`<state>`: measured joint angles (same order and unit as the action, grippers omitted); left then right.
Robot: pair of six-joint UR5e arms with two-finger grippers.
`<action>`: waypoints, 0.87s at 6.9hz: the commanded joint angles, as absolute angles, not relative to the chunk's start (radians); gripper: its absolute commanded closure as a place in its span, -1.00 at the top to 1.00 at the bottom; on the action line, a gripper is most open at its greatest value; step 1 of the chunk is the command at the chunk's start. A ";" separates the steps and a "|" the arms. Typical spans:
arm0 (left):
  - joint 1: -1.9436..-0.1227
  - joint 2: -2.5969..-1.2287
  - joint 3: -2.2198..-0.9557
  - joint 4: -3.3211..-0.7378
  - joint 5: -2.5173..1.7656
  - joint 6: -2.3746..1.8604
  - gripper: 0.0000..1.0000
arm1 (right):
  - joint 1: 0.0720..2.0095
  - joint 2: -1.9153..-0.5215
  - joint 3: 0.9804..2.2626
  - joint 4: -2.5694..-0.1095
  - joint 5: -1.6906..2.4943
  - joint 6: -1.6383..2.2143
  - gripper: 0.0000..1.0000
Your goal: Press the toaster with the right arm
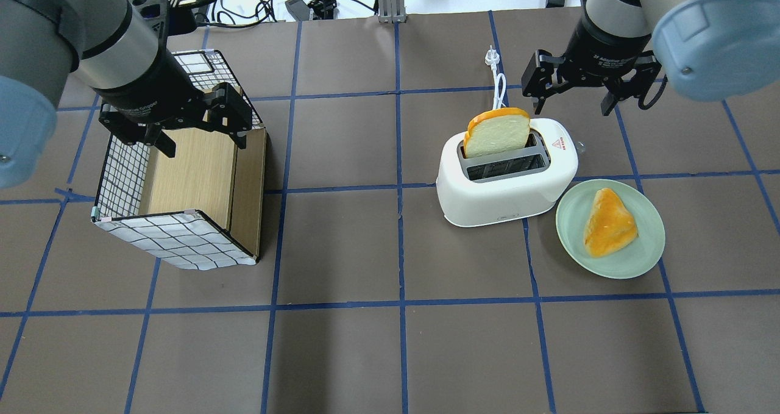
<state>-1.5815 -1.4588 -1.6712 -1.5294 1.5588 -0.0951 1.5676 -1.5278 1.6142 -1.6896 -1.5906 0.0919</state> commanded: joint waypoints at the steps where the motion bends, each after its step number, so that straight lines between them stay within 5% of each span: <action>1: -1.582 -1.459 -1.672 -1.529 1.559 -0.095 1.00 | 1.566 -1.526 1.617 -1.690 -1.586 0.092 1.00; 4: -1.582 -1.459 -1.671 -1.529 1.559 -0.095 1.00 | 1.560 -1.525 1.615 -1.698 -1.574 0.089 1.00; 5: -1.582 -1.459 -1.672 -1.529 1.560 -0.095 1.00 | 1.542 -1.525 1.615 -1.738 -1.572 0.074 0.65; 6: -1.582 -1.459 -1.672 -1.529 1.560 -0.095 1.00 | 1.522 -1.525 1.615 -1.738 -1.560 0.072 -0.13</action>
<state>-1.5815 -1.4588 -1.6716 -1.5294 1.5595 -0.0951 1.5436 -1.5251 1.6155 -1.7241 -1.5704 0.0790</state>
